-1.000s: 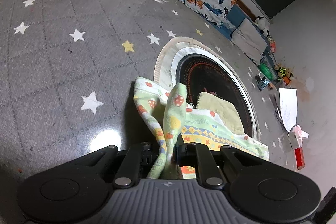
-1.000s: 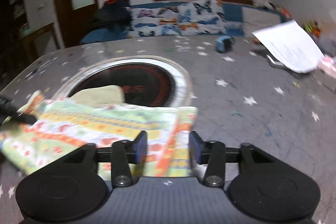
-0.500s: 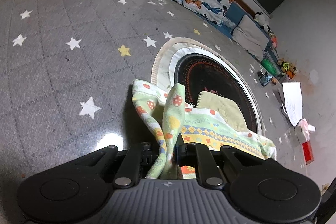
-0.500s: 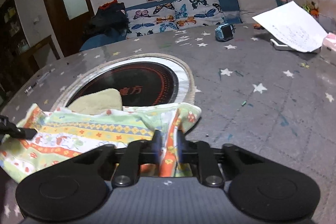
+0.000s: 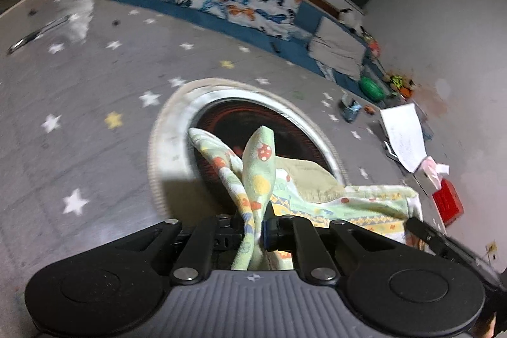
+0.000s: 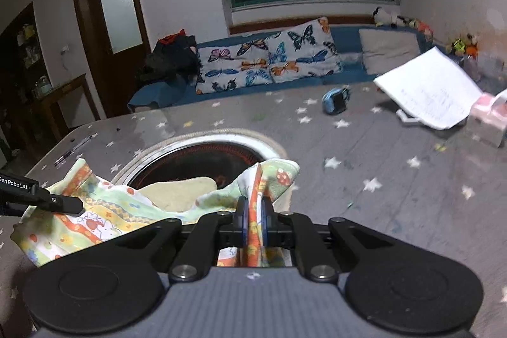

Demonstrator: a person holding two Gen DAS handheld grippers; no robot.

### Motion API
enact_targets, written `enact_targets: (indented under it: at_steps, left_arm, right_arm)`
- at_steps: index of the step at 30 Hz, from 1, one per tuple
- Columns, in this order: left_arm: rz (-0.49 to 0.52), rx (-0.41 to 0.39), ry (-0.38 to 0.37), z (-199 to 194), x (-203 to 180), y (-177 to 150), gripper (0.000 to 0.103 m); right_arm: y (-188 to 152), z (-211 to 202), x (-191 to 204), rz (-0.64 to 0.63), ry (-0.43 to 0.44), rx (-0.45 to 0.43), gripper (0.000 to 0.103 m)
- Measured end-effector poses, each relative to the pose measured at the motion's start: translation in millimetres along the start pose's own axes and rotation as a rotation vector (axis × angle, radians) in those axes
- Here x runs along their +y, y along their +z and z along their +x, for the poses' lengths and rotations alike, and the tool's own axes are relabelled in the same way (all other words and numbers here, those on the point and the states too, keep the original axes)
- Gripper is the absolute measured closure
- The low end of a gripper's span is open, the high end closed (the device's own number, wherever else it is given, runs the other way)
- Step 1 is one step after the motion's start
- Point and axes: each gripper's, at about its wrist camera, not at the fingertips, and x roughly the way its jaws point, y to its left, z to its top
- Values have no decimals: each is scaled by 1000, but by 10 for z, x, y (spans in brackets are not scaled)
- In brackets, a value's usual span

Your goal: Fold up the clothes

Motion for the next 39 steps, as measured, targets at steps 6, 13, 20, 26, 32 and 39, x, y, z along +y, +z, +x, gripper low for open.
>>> enact_targets:
  at_steps: [6,13,20,26,32,39]
  left_arm:
    - [70,15,-23,210,-450,131,94]
    - [156,33,-33,540,-1027,289,94]
    - [216,38,-25,830,-1481,418,94]
    - [251,66,-13,1125,-1719,430,94]
    - [292,127,29,1486,-1809,282,93]
    - [349,169,94,1715,-1771,108,89]
  right_arm:
    - [215,-158,-251,-16,-73,-32,96]
    - [431,-232,-612,-16,-154,-53,96]
    - [587,-210,-964,-9,-212,-64,96]
    - [623,-117,-1230,16,-246,-59,96]
    - [467,81,-1490,50,-278,-6,96]
    - [192,297,-1739,82,-334,86,95]
